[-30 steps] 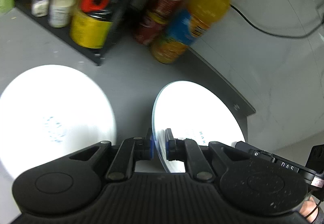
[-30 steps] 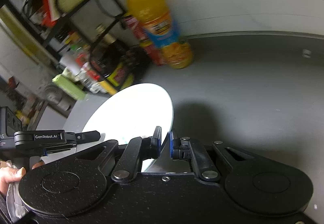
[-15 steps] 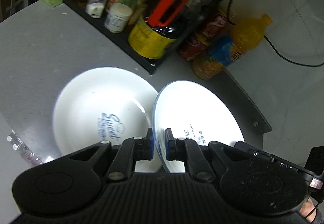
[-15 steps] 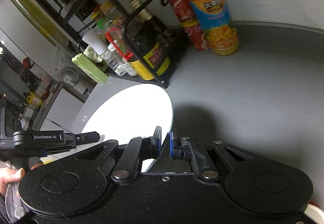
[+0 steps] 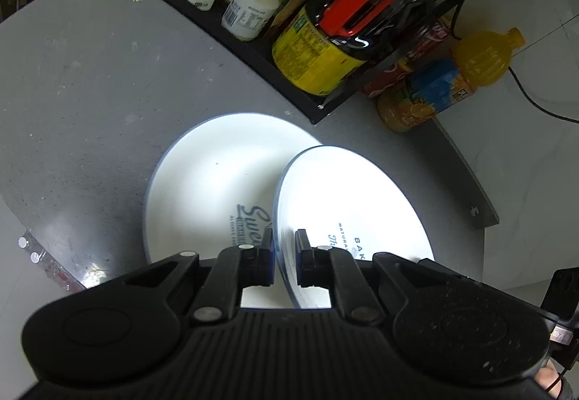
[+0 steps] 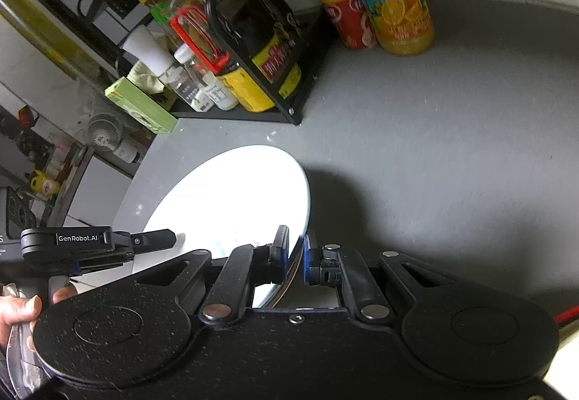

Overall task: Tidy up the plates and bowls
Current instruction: 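Lift the 'BAKERY' plate with both grippers and carry it to the plate stack, then lower the 'BAKERY' plate with both grippers onto the 'Sweet' plate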

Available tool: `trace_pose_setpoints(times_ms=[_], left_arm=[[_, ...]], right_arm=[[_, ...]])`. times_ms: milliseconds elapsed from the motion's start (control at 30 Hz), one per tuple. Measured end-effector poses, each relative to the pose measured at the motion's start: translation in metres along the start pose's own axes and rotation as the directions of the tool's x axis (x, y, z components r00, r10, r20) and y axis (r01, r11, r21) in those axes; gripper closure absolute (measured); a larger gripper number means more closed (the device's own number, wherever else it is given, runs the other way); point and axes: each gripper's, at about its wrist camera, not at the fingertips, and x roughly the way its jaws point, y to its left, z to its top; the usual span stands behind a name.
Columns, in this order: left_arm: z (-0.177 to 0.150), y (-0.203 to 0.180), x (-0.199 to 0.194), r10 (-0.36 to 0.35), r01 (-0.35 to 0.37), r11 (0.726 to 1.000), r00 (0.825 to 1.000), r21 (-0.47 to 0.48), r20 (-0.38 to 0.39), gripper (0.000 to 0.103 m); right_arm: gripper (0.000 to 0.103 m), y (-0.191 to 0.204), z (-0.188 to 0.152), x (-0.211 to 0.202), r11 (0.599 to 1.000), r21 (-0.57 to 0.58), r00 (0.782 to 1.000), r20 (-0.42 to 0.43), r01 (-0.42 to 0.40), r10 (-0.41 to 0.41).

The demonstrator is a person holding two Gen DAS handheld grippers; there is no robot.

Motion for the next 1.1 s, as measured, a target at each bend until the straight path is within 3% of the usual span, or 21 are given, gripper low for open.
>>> trace_pose_setpoints(times_ms=[367, 667, 933, 1100], left_arm=[[0.008, 0.041, 0.020, -0.028, 0.026, 0.999, 0.997, -0.033, -0.074, 0.094], [0.016, 0.060, 0.035, -0.033, 0.028, 0.999, 0.994, -0.045, -0.108, 0.094], [0.020, 0.060, 0.044, 0.000, -0.001, 1.000, 0.992, -0.005, -0.126, 0.094], [0.028, 0.054, 0.042, 0.064, -0.059, 0.997, 0.993, 0.052, -0.099, 0.094]], right_arm=[[0.095, 0.017, -0.016, 0.023, 0.997, 0.025, 0.996, -0.051, 0.072, -0.071], [0.095, 0.039, -0.021, 0.038, 0.984, -0.023, 0.981, -0.075, 0.179, -0.180], [0.094, 0.049, -0.020, 0.047, 0.970, -0.043, 0.967, -0.074, 0.240, -0.243], [0.088, 0.051, -0.020, 0.056, 0.964, -0.039, 0.959, -0.095, 0.263, -0.265]])
